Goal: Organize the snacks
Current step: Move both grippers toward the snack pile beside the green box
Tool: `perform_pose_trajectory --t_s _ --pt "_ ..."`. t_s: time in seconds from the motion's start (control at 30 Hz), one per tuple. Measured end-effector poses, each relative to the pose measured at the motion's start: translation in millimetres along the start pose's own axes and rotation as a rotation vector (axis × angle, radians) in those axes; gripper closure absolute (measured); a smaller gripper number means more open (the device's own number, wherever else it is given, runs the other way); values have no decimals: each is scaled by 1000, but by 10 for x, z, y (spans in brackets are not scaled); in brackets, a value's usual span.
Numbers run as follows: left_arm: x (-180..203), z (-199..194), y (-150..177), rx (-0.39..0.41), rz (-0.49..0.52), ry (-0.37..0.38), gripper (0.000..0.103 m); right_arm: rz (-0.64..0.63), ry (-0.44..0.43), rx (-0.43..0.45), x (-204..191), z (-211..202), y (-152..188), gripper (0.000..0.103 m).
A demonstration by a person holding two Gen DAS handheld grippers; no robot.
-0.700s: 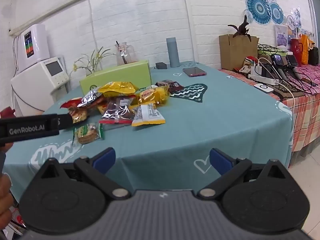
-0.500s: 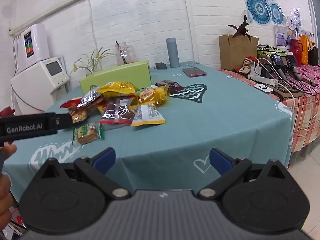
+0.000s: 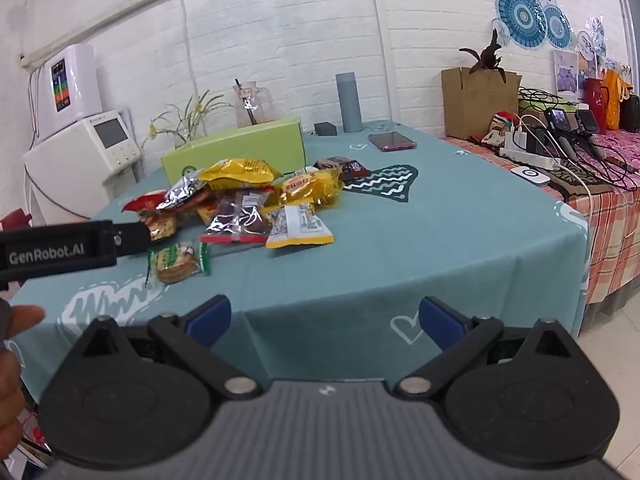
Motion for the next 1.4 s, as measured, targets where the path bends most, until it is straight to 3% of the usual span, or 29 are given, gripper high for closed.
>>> perform_pose_trajectory --t_s 0.4,0.67,1.07,1.4 --pt "7 -23 5 10 1 14 18 -19 -17 2 -59 -5 14 4" --pt "-24 -14 10 3 -19 19 18 -64 -13 70 -113 -86 18 4" --pt "-171 -1 20 -17 -94 31 18 -68 -86 132 -142 -176 22 4" --pt "-138 87 -22 -39 -119 54 16 -54 -122 129 -86 -193 29 4"
Point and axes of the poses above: each gripper's, at about its wrist camera, not at the fingertips, and z roughly the way its jaws point, x to its right, y to its underside, the point moved 1 cm from there along z, roughly the way its jaws point, and after that the axes turned 6 degrees about y, right-handed, at the moved point
